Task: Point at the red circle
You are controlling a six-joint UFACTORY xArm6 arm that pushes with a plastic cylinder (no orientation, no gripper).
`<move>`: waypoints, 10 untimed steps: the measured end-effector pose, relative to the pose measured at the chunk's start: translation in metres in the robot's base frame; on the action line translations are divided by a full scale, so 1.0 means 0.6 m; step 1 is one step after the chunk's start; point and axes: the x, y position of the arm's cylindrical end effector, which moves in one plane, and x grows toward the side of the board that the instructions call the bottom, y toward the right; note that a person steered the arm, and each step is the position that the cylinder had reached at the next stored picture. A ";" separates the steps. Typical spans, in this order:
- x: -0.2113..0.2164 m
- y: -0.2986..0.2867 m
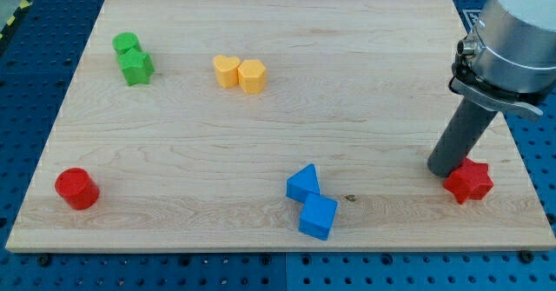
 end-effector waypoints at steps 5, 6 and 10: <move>0.008 -0.080; -0.037 -0.180; -0.074 -0.703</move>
